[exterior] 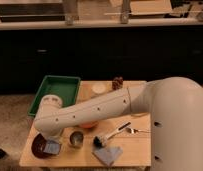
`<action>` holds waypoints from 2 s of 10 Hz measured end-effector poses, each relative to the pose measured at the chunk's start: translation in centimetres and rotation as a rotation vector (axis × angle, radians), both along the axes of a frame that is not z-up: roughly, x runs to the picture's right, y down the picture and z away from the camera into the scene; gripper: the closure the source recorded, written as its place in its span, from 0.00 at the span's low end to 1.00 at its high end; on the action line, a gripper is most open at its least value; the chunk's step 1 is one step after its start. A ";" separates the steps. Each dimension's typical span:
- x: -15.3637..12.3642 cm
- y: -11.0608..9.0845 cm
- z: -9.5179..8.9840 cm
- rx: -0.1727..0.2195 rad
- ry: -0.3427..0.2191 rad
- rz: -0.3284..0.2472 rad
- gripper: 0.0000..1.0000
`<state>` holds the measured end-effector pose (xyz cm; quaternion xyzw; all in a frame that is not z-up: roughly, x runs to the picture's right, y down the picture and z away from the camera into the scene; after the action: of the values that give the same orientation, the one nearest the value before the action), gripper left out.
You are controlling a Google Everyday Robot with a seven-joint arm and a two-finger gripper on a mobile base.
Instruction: Wipe purple bowl with sponge
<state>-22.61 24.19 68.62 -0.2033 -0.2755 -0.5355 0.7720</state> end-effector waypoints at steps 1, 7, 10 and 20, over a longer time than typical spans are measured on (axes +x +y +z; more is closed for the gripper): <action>-0.3 0.1 -0.1 -0.005 -0.002 -0.003 1.00; -2.6 1.1 -0.5 -0.069 -0.011 0.079 1.00; -3.4 1.6 -0.6 -0.133 -0.053 0.184 1.00; -5.6 2.6 0.9 -0.203 -0.083 0.218 1.00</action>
<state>-28.22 26.74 69.55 -0.2270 -0.3803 -0.4258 0.7890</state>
